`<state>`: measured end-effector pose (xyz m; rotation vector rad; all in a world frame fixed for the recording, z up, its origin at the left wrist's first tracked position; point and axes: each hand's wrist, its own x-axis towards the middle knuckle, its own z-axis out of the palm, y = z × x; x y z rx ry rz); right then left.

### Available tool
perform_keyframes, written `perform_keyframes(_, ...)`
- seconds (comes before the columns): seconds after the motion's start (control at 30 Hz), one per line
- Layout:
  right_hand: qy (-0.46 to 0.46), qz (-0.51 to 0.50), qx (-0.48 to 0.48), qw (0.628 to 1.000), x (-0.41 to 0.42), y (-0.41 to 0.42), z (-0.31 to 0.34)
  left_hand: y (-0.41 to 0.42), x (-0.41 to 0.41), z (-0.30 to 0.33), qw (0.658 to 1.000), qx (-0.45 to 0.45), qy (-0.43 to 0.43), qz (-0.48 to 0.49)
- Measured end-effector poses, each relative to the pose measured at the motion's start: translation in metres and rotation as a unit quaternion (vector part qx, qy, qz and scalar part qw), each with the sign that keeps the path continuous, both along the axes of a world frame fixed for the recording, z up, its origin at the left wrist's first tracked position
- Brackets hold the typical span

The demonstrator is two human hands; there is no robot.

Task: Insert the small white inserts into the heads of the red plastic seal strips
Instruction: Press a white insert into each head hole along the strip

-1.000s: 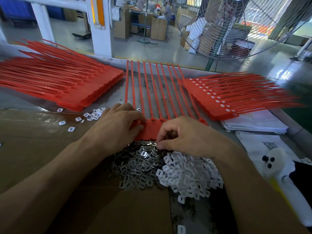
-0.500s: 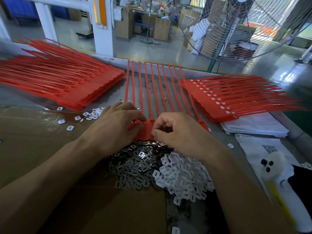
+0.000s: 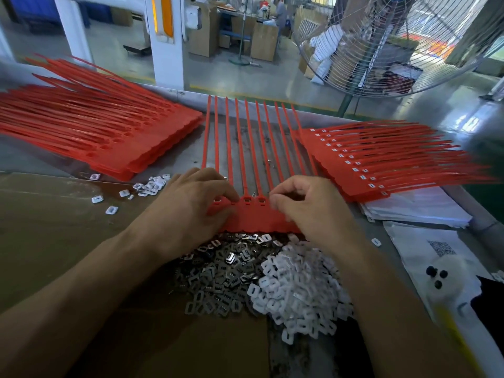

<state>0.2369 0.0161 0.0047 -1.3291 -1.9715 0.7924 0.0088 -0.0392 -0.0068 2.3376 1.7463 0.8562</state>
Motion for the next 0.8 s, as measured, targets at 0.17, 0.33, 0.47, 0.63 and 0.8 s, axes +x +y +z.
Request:
perform_keyframes(0.17,0.02,-0.084,0.013,0.996,0.013,0.008,0.002,0.001,-0.004,-0.003,1.0,0.001,-0.005,0.015)
perform_keyframes(0.33,-0.004,-0.122,0.017,0.992,0.019,0.013,0.0,0.001,-0.002,-0.003,0.998,0.004,-0.037,0.045)
perform_keyframes(0.47,-0.024,-0.116,-0.001,0.993,0.019,0.016,-0.005,0.002,-0.002,-0.004,0.997,-0.009,-0.057,0.053)
perform_keyframes(0.63,-0.04,-0.115,0.009,0.992,0.019,0.018,-0.009,0.003,-0.001,-0.004,0.993,0.01,-0.069,0.092)
perform_keyframes(0.8,-0.054,-0.109,-0.003,0.993,0.018,0.02,-0.011,0.004,-0.008,0.0,0.984,0.036,-0.101,0.139)
